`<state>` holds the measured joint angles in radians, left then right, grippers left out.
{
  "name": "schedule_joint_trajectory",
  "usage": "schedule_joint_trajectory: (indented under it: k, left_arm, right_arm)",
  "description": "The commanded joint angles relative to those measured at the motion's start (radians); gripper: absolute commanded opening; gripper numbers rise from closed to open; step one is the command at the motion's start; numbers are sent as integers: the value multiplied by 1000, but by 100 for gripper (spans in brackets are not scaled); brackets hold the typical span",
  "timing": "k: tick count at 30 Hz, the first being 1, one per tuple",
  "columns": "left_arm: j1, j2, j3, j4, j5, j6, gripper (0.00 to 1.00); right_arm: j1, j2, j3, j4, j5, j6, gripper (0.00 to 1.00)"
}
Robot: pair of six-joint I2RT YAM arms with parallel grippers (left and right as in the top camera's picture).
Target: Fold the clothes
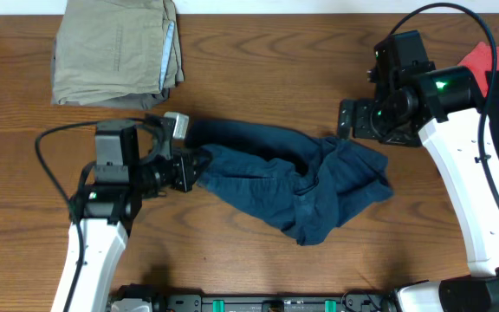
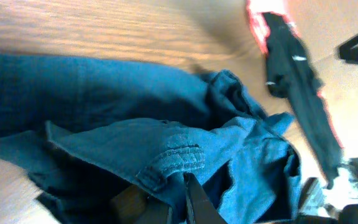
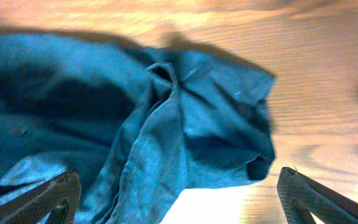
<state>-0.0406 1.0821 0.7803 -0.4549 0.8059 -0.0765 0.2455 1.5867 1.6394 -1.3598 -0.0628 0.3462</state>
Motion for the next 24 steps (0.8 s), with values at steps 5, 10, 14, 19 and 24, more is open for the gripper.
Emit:
schedule_joint_trajectory:
  k: [5, 10, 14, 19, 24]
  left_arm:
    - [6, -16, 5, -78, -267, 26, 6]
    - [6, 29, 5, -80, -380, -35, 6]
    - [6, 62, 5, -80, -385, -53, 6]
    - [6, 88, 5, -82, -385, -53, 6]
    - [6, 95, 5, -84, -385, -52, 6]
  right_arm:
    - [78, -2, -8, -24, -285, -276, 99]
    - [159, -2, -64, -41, -278, -370, 94]
    - [233, -2, -165, 29, -278, -310, 88]
    - [346, -2, -272, 137, -278, -190, 80]
    - [459, -5, -270, 190, -193, -106, 88]
